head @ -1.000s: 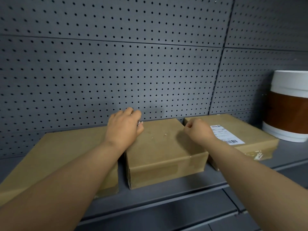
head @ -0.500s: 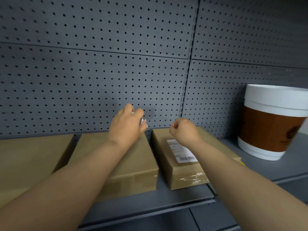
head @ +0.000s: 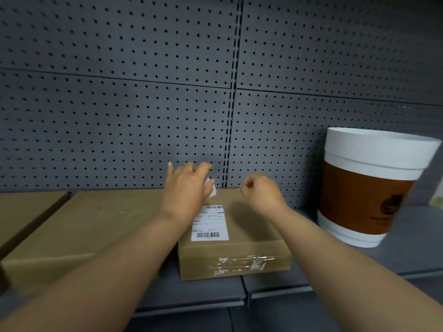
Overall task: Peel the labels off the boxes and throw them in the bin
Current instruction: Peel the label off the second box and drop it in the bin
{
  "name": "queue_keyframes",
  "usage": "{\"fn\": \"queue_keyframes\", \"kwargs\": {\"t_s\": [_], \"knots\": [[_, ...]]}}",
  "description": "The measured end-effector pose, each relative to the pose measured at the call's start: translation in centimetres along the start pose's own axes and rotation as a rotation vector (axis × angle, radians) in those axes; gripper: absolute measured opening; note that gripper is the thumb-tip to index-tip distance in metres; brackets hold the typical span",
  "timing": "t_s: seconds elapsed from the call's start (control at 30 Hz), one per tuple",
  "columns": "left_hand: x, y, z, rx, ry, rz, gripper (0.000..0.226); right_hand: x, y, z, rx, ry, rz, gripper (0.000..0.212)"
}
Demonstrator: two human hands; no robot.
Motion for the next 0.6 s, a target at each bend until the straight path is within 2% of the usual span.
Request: {"fn": "queue_keyframes", "kwargs": {"t_s": [0.23,0.33,0.6], "knots": [[0.1,2.2,0.6,-0.083,0.066,0.034,0.032,1.4,1.4,0.4,-0.029,0.005,0.003,0.015],[0.3,2.7,1.2,-0.083,0.076,-0.04,0.032,2.7,1.8,0.5,-0.052,0.033,0.001,0.015],[-0.9,4.7,2.6,-0.161,-0.013,-0.198,0.032,5.9,2.5,0.2,-0.071,0.107,-0.031,0.018]]}}
Point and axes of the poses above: each hand's wrist, its own z-axis towards the middle knuckle, its own x-axis out of the back of the hand, y = z × x, the point moved 9 cm from there along z, towards the middle knuckle, and after that the axes turned 5 degrees about -x, right-handed, at the moved point
